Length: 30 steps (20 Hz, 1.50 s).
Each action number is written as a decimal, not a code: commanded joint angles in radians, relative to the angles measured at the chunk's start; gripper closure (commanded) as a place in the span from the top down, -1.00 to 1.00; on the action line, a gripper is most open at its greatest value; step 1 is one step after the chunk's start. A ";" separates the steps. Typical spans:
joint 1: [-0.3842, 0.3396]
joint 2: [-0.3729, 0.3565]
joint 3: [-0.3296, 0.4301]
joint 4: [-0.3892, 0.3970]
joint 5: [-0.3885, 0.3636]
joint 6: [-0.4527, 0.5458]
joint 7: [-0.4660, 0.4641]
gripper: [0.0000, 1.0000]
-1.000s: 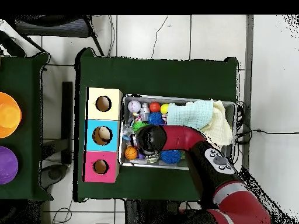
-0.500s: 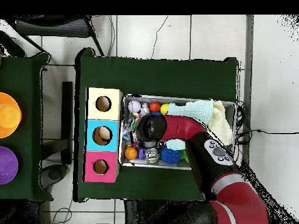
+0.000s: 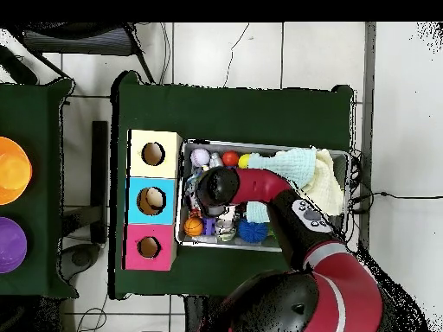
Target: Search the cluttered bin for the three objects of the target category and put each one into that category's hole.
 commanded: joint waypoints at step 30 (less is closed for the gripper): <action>0.173 -0.572 -0.171 0.181 0.055 0.061 0.186 -1.00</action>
